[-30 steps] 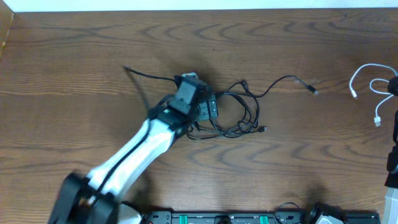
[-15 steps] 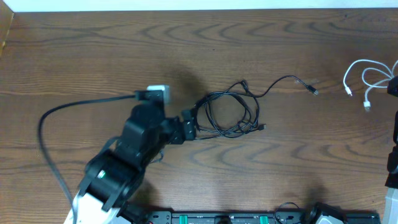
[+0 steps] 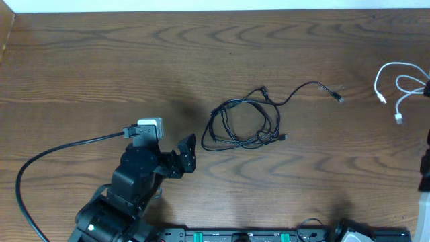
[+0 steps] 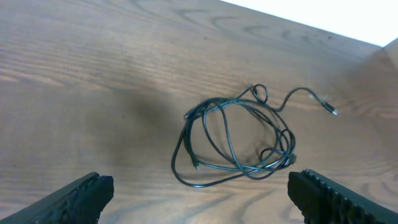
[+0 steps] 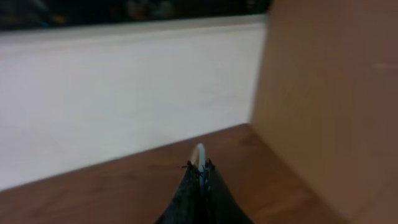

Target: Untangle cables

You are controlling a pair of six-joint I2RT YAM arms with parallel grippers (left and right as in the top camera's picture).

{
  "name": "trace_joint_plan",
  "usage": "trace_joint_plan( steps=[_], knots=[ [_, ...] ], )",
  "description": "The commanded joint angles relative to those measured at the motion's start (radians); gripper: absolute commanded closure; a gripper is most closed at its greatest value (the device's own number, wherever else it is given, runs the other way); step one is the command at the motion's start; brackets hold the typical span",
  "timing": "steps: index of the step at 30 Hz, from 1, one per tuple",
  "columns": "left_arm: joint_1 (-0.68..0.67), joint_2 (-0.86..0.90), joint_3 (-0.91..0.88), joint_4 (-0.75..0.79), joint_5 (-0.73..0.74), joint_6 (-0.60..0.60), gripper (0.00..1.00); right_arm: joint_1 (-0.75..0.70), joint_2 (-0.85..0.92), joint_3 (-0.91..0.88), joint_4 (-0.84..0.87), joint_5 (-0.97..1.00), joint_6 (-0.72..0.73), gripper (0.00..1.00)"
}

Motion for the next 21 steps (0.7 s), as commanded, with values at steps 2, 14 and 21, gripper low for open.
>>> trace_joint_plan(
  steps=[2, 14, 21],
  knots=[
    [0.002, 0.006, 0.005, 0.005, -0.017, 0.02, 0.02, -0.005, 0.099, 0.016, 0.058, 0.223, -0.155, 0.99],
    [0.002, 0.075, 0.005, 0.005, -0.017, 0.02, 0.02, -0.19, 0.325, 0.019, 0.456, 0.439, -0.412, 0.99],
    [0.002, 0.127, 0.005, 0.005, -0.017, 0.02, 0.02, -0.375, 0.463, 0.019, 0.421, 0.391, -0.404, 0.99]
  ],
)
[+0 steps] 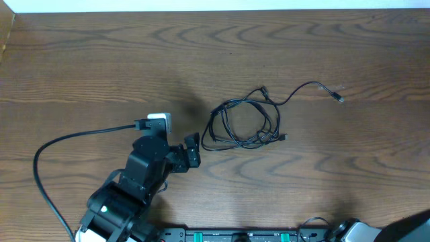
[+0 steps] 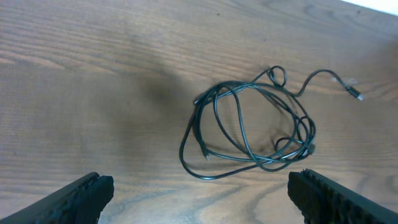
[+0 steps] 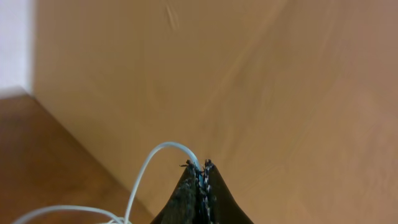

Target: Untangle cables

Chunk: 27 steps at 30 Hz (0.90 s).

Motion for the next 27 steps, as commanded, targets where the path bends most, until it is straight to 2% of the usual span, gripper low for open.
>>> trace_joint_plan(
  steps=[1, 6, 8, 10, 13, 17, 19, 22, 27],
  knots=[
    [0.002, 0.019, 0.005, 0.0, -0.016, 0.02, 0.02, -0.078, 0.051, 0.016, -0.033, 0.002, 0.009, 0.99],
    [0.002, 0.04, 0.005, -0.001, -0.012, 0.02, 0.02, -0.187, 0.11, 0.014, -0.121, -0.002, 0.144, 0.99],
    [0.002, 0.051, 0.005, -0.001, -0.012, 0.019, 0.02, -0.25, 0.145, 0.014, -0.178, -0.016, 0.248, 0.99],
    [0.002, 0.056, 0.005, -0.001, -0.012, 0.019, 0.02, -0.288, 0.172, 0.014, -0.222, -0.109, 0.304, 0.99],
    [0.002, 0.061, 0.005, -0.001, -0.012, 0.019, 0.02, -0.32, 0.214, 0.014, -0.231, -0.296, 0.309, 0.99],
    [0.002, 0.063, 0.005, -0.001, -0.008, 0.016, 0.02, -0.322, 0.272, 0.014, -0.13, -0.346, 0.365, 0.99],
    [0.002, 0.064, 0.005, 0.0, -0.004, 0.011, 0.02, -0.314, 0.274, 0.016, -0.021, -0.364, 0.462, 0.99],
    [0.002, 0.065, 0.005, 0.0, -0.005, -0.023, 0.02, -0.306, 0.275, 0.039, 0.098, -0.515, 0.561, 0.99],
    [0.002, 0.065, 0.005, 0.0, -0.005, -0.026, 0.02, -0.303, 0.277, 0.065, 0.135, -0.547, 0.609, 0.99]
  ],
)
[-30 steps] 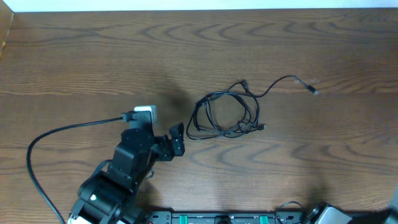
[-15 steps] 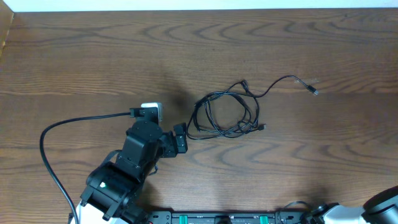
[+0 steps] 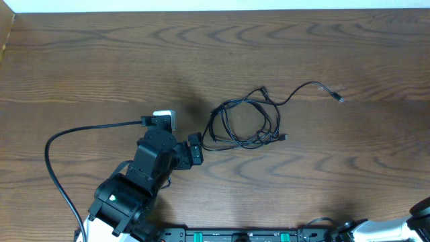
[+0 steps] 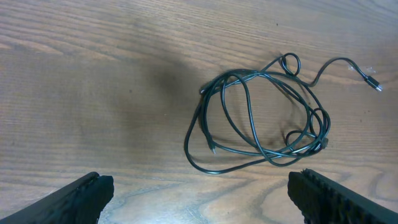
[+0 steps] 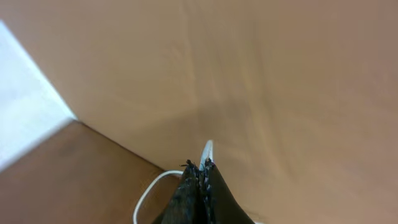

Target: Untangle cables

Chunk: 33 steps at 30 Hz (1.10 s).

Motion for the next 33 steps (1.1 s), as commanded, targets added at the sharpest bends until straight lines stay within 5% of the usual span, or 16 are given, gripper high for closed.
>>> trace_joint_plan(
  steps=[1, 11, 12, 18, 28, 33],
  knots=[
    [0.002, 0.0, 0.005, -0.001, -0.006, -0.016, 0.02, 0.005, -0.001, 0.028, 0.0, -0.057, 0.062, 0.99],
    [0.002, 0.0, 0.005, -0.001, -0.006, -0.016, 0.02, -0.06, 0.166, 0.028, -0.182, 0.066, 0.023, 0.93],
    [0.002, 0.0, 0.005, -0.001, -0.006, -0.016, 0.02, -0.069, 0.179, 0.028, -0.196, 0.063, 0.023, 0.86],
    [0.002, 0.0, 0.005, -0.001, -0.006, -0.016, 0.02, -0.1, 0.15, 0.028, -0.213, -0.123, 0.104, 0.02],
    [0.002, 0.0, 0.005, -0.001, 0.037, -0.019, 0.02, -0.021, -0.035, 0.028, -0.092, -0.581, 0.507, 0.01],
    [0.002, 0.0, 0.005, -0.001, 0.051, -0.019, 0.02, 0.116, -0.16, 0.028, -0.093, -0.665, 0.535, 0.01]
  ],
)
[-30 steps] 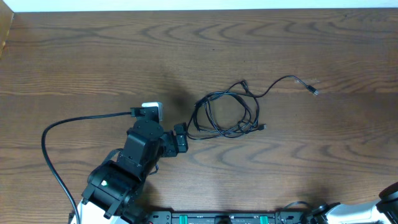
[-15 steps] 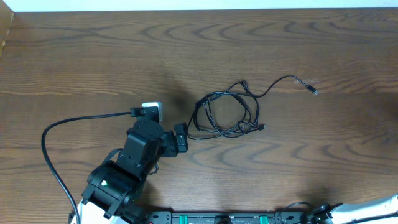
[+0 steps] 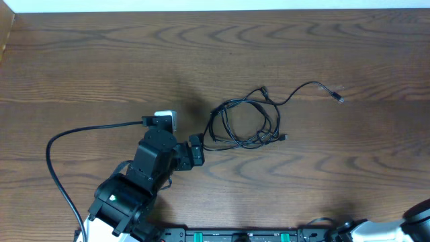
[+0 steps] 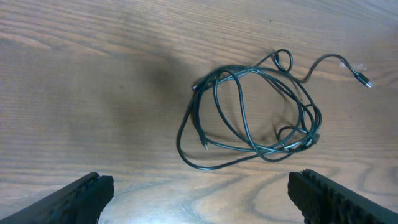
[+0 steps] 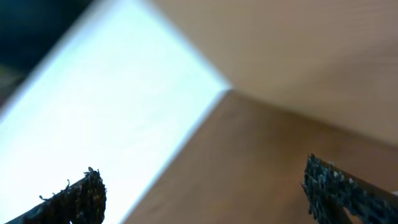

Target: Untangle cables

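A thin black cable [image 3: 243, 124] lies in a tangled loop at the middle of the wooden table [image 3: 101, 60], its free plug end [image 3: 338, 98] trailing to the right. The left wrist view shows the same tangle [image 4: 249, 124] ahead of the fingers. My left gripper [image 3: 195, 151] sits just left of the loop, open, with nothing between its fingers [image 4: 81, 196]. My right gripper [image 5: 205, 193] is open and empty, off the table's right side, facing a tan wall. No white cable is in view.
The left arm's own thick black lead [image 3: 60, 154] curves across the table's left part. A black rail with green marks [image 3: 235, 236] runs along the front edge. A pale part of the right arm [image 3: 418, 216] shows at the bottom right corner.
My right gripper was shut on a white cable and is now open, with no cable between its fingers. The left gripper and the black tangle stand almost as before.
At first a white cable hung at the table's right edge in my shut right gripper, and the open left gripper stood left of the black tangle. Then the white cable was off the table, still held. The left gripper came beside the tangle. Now the right gripper is open.
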You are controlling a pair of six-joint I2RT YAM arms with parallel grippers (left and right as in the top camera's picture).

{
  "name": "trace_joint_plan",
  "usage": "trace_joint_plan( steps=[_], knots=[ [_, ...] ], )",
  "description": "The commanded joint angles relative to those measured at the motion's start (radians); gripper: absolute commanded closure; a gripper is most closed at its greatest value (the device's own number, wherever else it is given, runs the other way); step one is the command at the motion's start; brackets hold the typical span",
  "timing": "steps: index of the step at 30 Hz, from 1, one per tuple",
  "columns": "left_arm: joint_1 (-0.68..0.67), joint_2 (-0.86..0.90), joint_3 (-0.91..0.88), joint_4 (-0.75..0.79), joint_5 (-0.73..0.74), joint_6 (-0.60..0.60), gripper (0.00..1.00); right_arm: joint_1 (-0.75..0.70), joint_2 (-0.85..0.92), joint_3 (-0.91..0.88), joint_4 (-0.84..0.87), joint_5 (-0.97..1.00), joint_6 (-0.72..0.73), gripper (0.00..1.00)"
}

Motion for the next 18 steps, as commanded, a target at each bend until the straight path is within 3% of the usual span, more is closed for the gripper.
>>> trace_joint_plan(
  steps=[1, 9, 18],
  knots=[
    [0.002, -0.001, 0.005, -0.001, 0.017, -0.004, 0.02, 0.114, -0.108, 0.009, -0.002, -0.136, 0.08, 0.01],
    [0.002, -0.001, 0.005, -0.001, 0.017, -0.004, 0.02, 0.414, -0.371, 0.009, -0.074, -0.137, -0.04, 0.01],
    [0.002, 0.0, 0.005, 0.0, 0.016, -0.004, 0.02, 0.715, -0.497, 0.009, -0.277, -0.158, -0.144, 0.01]
  ],
)
